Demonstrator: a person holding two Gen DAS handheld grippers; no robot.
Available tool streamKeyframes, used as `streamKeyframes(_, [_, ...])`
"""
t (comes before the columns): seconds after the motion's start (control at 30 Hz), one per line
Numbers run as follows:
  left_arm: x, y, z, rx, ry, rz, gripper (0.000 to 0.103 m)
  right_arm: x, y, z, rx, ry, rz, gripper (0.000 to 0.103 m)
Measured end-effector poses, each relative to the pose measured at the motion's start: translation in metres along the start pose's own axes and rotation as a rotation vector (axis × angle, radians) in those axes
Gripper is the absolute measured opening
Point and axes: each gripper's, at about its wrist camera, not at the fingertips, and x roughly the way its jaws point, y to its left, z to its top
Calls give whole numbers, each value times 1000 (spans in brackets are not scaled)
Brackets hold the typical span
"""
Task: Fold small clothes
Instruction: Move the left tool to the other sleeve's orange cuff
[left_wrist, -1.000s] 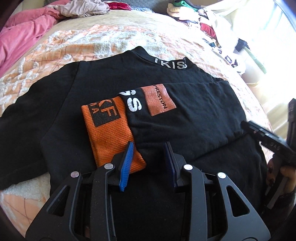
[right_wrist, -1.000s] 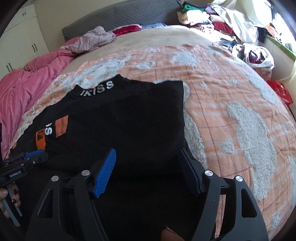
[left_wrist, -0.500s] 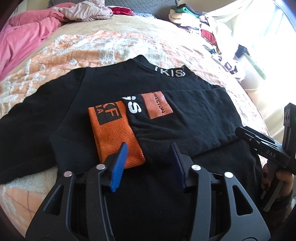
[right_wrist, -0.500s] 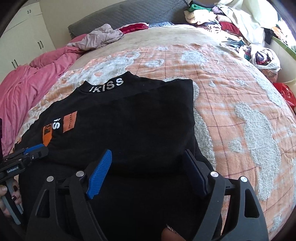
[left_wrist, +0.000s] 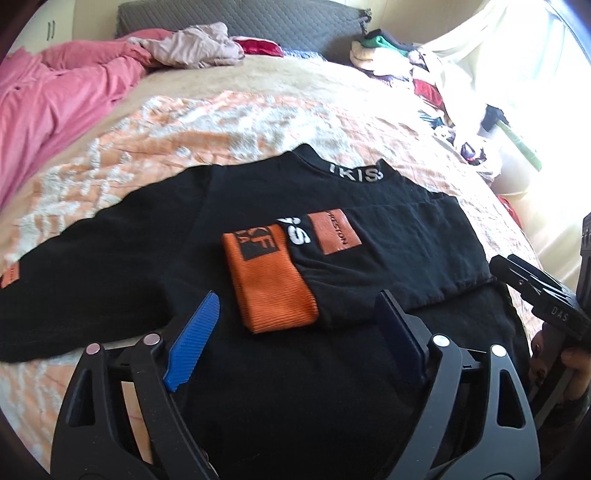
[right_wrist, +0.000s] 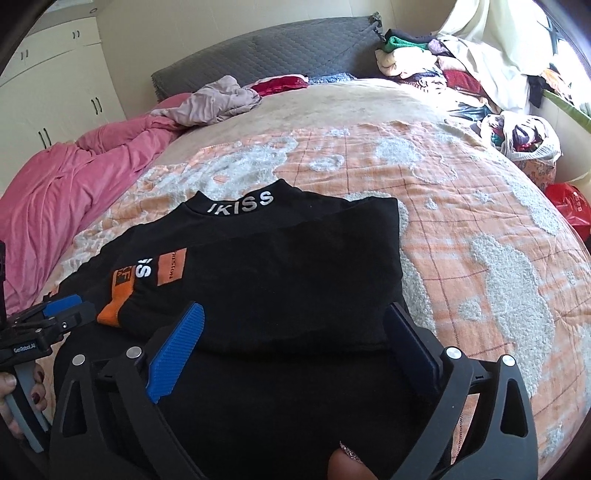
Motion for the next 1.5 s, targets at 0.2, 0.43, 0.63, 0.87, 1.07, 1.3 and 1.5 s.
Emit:
streamKeyframes(0.2, [-17, 11, -3, -7, -40, 44, 89, -8, 21, 1, -41, -39, 16, 98])
streamKeyframes(0.43, [-35, 27, -10, -23, -75, 82, 93, -13, 52, -1, -102, -48, 54, 98])
streamKeyframes(0.63, [-46, 46, -19, -59, -90, 101, 93, -14, 71, -9, -124, -38, 71, 98])
streamKeyframes(0.87, [-53, 71, -32, -117, -95, 143, 93, -14, 93, -14, -143, -29, 85, 98])
streamKeyframes(1.07, [-63, 95, -40, -172, -108, 165, 93, -17, 118, -15, -174, -28, 103, 98])
streamKeyframes(1.3, [-78, 118, -43, -228, -139, 178, 93, -19, 151, -15, -219, -18, 129, 98])
streamKeyframes(1.5, [-86, 140, -50, -282, -143, 187, 93, -20, 181, -16, -257, -12, 147, 98])
